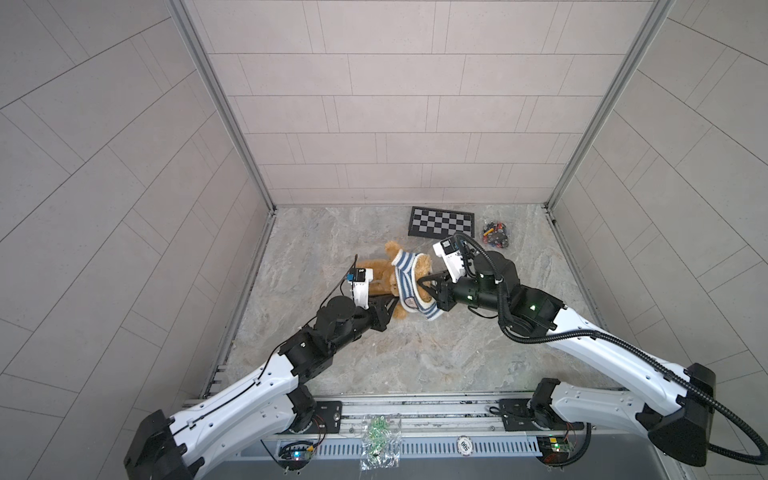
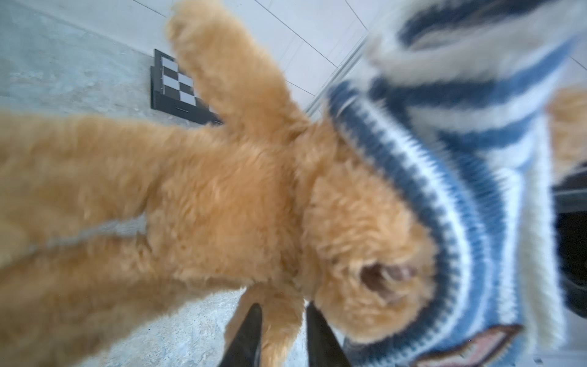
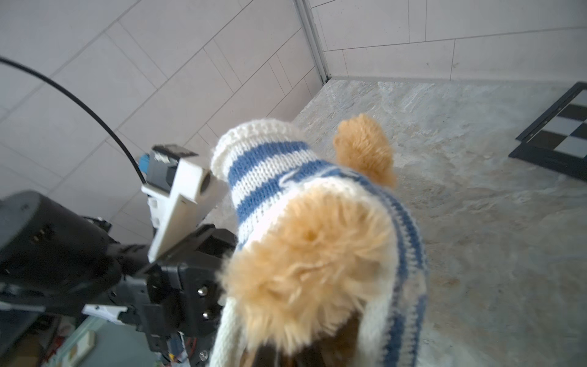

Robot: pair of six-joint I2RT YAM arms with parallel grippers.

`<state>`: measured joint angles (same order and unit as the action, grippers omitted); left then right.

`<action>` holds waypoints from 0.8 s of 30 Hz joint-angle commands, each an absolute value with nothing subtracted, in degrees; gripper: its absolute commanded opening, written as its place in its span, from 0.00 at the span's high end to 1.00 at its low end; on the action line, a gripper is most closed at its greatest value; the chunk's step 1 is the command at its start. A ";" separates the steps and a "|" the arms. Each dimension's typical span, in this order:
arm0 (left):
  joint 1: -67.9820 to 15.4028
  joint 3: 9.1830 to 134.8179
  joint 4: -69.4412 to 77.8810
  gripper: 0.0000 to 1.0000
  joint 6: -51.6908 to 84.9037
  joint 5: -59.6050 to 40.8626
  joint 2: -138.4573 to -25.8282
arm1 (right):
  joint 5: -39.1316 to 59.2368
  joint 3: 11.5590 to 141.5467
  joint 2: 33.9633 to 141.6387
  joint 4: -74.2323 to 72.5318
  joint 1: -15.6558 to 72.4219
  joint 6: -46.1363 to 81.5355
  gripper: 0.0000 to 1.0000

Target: Dress the teddy bear

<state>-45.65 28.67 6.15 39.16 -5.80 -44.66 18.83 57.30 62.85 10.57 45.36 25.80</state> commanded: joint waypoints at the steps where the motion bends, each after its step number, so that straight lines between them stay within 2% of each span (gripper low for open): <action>1: -44.68 31.61 1.84 0.63 38.84 -13.09 -41.86 | 18.66 57.66 59.62 11.29 45.44 11.45 1.00; 4: -43.79 33.17 -0.84 0.62 39.40 -15.19 -39.79 | 18.97 57.14 58.92 13.48 45.36 4.27 1.00; 9: -40.39 35.45 -2.28 0.66 41.58 -18.01 -38.85 | 22.78 55.90 57.53 14.41 45.35 -2.89 1.00; 24: -37.88 35.87 8.21 0.66 47.59 -23.78 -43.06 | 27.51 55.90 57.16 14.30 45.35 -5.87 1.00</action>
<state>-38.26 34.61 3.73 46.17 -21.76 -43.07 25.54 55.79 58.63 17.10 45.32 -3.11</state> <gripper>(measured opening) 0.335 0.065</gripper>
